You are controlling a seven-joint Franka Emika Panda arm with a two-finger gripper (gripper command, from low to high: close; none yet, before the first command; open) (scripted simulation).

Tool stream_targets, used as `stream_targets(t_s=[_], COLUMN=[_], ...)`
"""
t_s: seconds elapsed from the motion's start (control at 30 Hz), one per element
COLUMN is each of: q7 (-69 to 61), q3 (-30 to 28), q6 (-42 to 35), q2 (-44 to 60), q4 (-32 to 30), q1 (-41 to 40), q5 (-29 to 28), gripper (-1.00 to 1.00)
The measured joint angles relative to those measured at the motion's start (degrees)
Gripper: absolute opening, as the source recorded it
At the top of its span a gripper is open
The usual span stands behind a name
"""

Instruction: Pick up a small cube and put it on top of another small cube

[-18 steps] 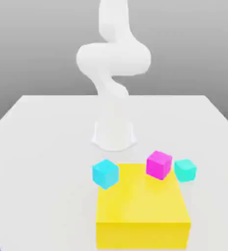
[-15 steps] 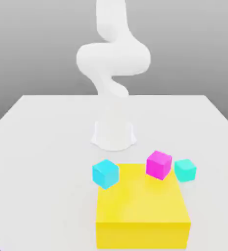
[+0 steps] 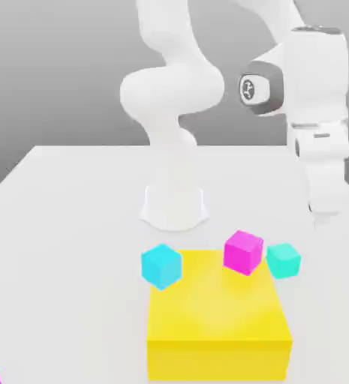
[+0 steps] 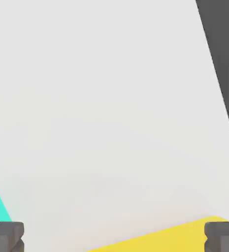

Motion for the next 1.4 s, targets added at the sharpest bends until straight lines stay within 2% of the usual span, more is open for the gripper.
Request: stream_targets(t_s=[0.1,0.17,0.37,0.4,0.63,0.8,0.9,1.0,1.27,1.4], q7=[-6.52,-6.96,-3.99,-3.93,-3.65,-6.02,-7.10,-6.69,-2.01,0.22], q3=[1.84,1.96,-3.05,-3.68,-3.78,-1.41,-1.58,-3.39,-9.01,-10.20], q6=[4.32,7.56,17.84,19.13,19.13,11.71,6.60,1.27,-18.38,-27.37], q2=[5.23,9.21,21.63,23.18,23.31,14.31,8.12,3.17,-12.12,-18.98], q4=[-4.18,-4.45,-2.60,-2.34,-2.31,-3.89,-4.97,-2.85,2.83,3.23], q1=[3.39,3.91,7.93,8.57,8.57,7.07,7.80,6.78,-2.67,-8.39], q5=[-0.21,-1.48,-6.18,-6.23,-6.62,-3.40,-1.81,0.10,-1.42,-4.58], gripper=[0.00,0.00,0.00,-1.00,-1.00,-1.00,-1.00,-1.00,-1.00,-1.00])
